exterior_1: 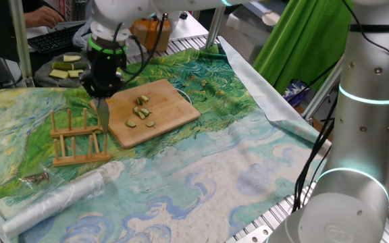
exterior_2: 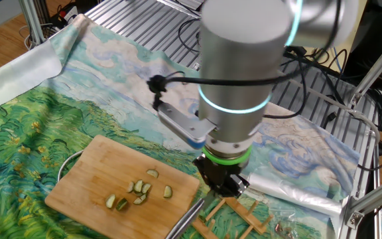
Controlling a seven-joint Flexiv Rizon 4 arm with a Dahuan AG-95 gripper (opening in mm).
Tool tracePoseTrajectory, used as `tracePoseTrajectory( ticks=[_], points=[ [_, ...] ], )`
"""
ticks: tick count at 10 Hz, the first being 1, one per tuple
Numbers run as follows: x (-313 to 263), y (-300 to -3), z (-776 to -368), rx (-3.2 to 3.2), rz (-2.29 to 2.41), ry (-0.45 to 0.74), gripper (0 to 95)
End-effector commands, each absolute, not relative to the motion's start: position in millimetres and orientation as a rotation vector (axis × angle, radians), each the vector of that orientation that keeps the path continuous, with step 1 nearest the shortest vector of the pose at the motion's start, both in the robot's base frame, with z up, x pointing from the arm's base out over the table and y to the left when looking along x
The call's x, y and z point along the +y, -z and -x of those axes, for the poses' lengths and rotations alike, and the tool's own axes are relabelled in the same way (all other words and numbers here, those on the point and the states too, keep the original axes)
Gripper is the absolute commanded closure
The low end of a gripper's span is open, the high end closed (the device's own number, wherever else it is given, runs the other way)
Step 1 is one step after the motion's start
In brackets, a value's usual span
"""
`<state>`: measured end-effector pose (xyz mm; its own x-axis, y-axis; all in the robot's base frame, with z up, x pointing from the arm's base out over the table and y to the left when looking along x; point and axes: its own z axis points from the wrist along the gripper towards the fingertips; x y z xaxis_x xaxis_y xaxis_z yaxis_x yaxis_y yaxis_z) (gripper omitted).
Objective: Chop the cucumber into shreds
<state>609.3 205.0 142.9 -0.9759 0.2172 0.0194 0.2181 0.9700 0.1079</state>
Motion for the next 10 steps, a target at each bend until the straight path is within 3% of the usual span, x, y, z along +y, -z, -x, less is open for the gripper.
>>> tracePoseTrajectory(
  ticks=[1, 10],
  points=[
    [207.0, -137.6, -610.7, -3.121, 0.342, 0.177, 95.0],
    [217.4, -81.2, -609.7, -3.186, 0.371, 0.138, 95.0]
  ],
)
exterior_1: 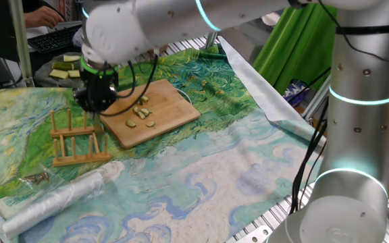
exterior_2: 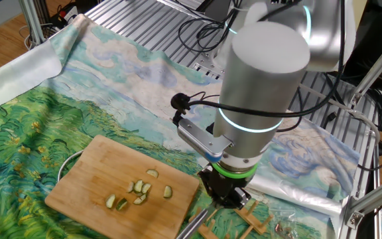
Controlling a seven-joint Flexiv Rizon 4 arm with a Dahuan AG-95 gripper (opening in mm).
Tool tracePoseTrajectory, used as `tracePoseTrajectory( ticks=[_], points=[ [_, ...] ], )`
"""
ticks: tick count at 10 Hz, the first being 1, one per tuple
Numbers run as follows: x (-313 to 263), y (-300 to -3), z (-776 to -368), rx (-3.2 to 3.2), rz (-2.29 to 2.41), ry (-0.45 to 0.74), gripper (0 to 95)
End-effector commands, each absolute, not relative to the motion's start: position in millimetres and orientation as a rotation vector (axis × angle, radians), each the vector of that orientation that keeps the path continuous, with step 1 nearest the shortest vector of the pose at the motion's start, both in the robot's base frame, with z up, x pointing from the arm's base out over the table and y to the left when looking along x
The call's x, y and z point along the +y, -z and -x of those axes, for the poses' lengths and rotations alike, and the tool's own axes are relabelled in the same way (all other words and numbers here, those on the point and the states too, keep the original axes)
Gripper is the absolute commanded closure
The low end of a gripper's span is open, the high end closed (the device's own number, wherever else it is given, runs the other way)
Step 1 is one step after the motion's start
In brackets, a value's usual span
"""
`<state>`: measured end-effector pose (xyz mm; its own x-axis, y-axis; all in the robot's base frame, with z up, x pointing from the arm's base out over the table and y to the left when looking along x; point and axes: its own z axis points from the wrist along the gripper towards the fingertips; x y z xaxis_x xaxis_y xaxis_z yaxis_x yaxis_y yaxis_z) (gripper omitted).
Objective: Chop the cucumber into shreds
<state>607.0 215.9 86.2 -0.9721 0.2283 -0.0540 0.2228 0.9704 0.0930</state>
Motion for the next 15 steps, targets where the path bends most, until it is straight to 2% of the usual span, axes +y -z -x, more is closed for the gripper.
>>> tracePoseTrajectory(
  ticks=[1, 15],
  points=[
    [217.9, -77.5, -610.3, 3.045, -0.359, -0.133, 95.0],
    [217.2, -40.6, -624.6, 2.999, -0.367, -0.145, 95.0]
  ],
)
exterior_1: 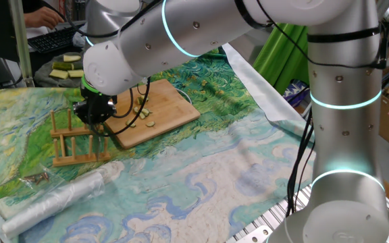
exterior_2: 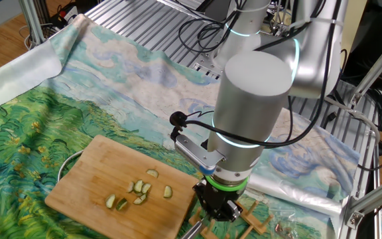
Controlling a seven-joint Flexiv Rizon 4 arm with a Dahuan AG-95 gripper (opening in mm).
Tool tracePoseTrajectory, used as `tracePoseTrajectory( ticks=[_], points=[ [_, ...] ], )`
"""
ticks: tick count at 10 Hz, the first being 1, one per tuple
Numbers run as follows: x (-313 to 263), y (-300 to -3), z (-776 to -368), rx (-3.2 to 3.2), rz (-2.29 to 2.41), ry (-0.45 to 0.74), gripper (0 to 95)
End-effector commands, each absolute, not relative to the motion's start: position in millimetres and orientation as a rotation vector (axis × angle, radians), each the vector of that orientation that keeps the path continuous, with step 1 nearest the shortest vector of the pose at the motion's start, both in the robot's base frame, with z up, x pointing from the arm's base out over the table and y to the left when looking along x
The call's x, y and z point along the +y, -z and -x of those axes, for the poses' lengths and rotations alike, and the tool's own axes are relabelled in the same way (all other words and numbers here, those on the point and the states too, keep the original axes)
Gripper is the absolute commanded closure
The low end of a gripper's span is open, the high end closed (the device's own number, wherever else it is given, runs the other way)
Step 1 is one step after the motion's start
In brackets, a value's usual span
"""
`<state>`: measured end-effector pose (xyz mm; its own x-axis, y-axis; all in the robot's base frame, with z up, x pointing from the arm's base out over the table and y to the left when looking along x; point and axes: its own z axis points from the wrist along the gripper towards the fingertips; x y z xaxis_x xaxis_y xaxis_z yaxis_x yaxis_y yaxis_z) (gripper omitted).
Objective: Chop the cucumber into shreds
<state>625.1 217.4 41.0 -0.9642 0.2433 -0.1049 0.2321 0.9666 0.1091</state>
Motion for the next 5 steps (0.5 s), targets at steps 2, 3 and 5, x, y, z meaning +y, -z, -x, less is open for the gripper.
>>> tracePoseTrajectory(
  ticks=[2, 3, 5],
  points=[
    [217.1, -40.6, -624.7, 3.000, -0.395, -0.138, 95.0],
    [217.1, -40.6, -624.7, 3.000, -0.399, -0.129, 76.0],
    [217.1, -40.6, -624.7, 3.000, -0.401, -0.126, 57.0]
  ],
)
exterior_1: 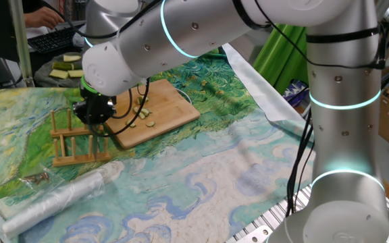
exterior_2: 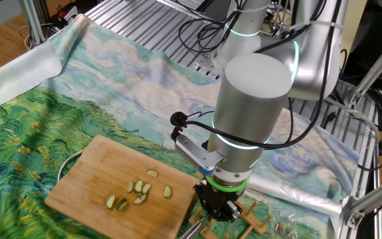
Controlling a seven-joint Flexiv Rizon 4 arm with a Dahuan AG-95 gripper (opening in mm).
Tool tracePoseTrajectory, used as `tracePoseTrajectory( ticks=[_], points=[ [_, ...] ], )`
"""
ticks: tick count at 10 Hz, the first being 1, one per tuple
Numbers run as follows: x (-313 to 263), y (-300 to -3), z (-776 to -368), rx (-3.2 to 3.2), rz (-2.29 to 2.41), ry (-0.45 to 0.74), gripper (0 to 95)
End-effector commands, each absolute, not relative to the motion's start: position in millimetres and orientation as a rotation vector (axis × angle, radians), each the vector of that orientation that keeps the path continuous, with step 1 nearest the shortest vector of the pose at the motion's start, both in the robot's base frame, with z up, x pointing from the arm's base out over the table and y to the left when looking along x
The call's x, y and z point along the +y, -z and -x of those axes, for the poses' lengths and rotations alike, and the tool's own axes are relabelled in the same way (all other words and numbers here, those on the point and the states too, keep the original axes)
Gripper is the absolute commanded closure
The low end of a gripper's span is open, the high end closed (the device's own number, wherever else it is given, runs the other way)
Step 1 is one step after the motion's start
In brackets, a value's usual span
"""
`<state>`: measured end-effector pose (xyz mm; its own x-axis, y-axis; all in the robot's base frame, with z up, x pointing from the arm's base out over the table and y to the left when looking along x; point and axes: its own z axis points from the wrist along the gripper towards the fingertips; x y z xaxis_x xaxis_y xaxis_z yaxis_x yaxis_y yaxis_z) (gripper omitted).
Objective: Chop the cucumber into shreds
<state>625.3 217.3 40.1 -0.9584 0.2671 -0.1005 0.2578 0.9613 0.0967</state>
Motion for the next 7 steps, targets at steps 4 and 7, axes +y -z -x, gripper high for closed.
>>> tracePoseTrajectory(
  ticks=[4, 7],
  points=[
    [217.1, -42.5, -624.8, 3.003, -0.381, -0.114, 57.0],
    [216.9, -50.7, -624.6, 3.018, -0.369, -0.105, 57.0]
  ],
)
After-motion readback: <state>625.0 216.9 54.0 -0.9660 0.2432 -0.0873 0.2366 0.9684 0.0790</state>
